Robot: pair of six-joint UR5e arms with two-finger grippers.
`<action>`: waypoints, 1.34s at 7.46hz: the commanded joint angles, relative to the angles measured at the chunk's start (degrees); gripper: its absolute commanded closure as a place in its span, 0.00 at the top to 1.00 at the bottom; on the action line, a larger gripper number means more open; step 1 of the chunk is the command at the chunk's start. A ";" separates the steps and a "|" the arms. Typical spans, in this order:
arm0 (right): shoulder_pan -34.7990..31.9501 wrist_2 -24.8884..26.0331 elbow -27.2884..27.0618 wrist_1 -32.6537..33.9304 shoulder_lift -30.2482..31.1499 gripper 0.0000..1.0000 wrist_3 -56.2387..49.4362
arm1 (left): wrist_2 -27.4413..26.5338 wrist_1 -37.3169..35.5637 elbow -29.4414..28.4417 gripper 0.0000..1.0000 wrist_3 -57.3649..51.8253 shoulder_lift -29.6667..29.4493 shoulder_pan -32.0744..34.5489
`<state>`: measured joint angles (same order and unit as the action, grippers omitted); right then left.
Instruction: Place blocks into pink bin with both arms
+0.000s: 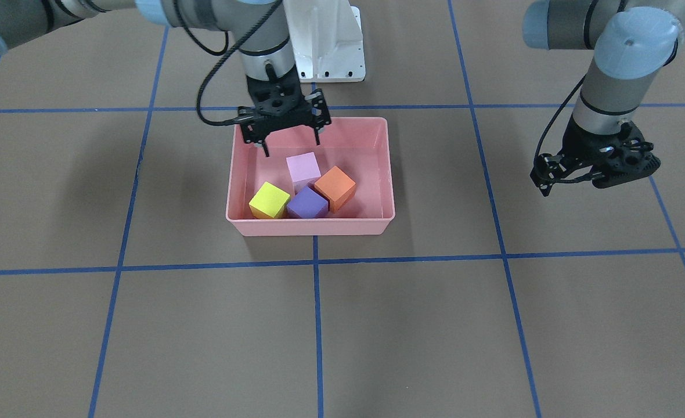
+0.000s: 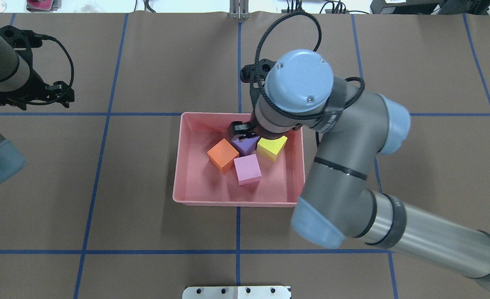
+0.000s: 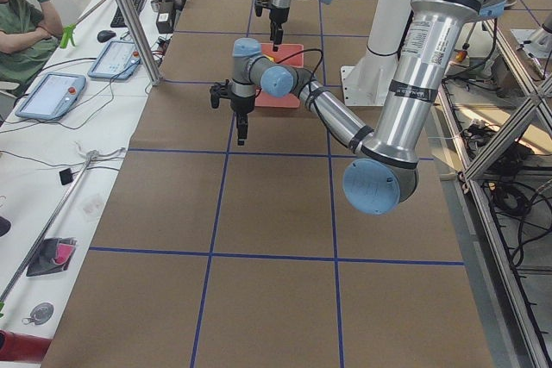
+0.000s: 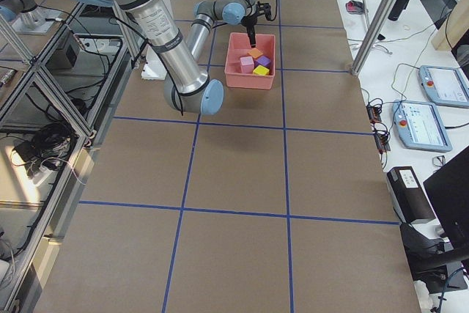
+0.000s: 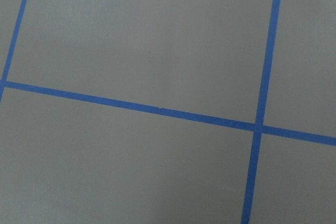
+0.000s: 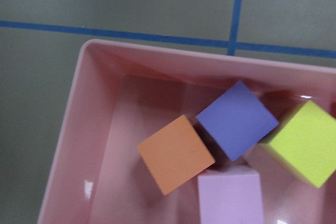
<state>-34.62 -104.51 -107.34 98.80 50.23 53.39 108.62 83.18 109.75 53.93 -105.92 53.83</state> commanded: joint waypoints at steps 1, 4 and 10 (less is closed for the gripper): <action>-13.13 -6.10 -6.20 5.69 9.23 1.00 -20.53 | -0.95 2.26 -1.56 1.00 -1.01 1.24 1.97; -31.77 -13.51 -2.29 5.53 21.37 1.00 -49.10 | 4.12 -7.29 -1.55 1.00 -30.54 2.83 14.07; -47.47 -26.18 6.79 1.41 31.76 1.00 -60.77 | 17.23 -5.66 -1.12 1.00 -53.66 17.04 26.76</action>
<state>-81.26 -129.20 -101.09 102.21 79.38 -7.25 124.76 76.78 108.06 0.77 -91.81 79.54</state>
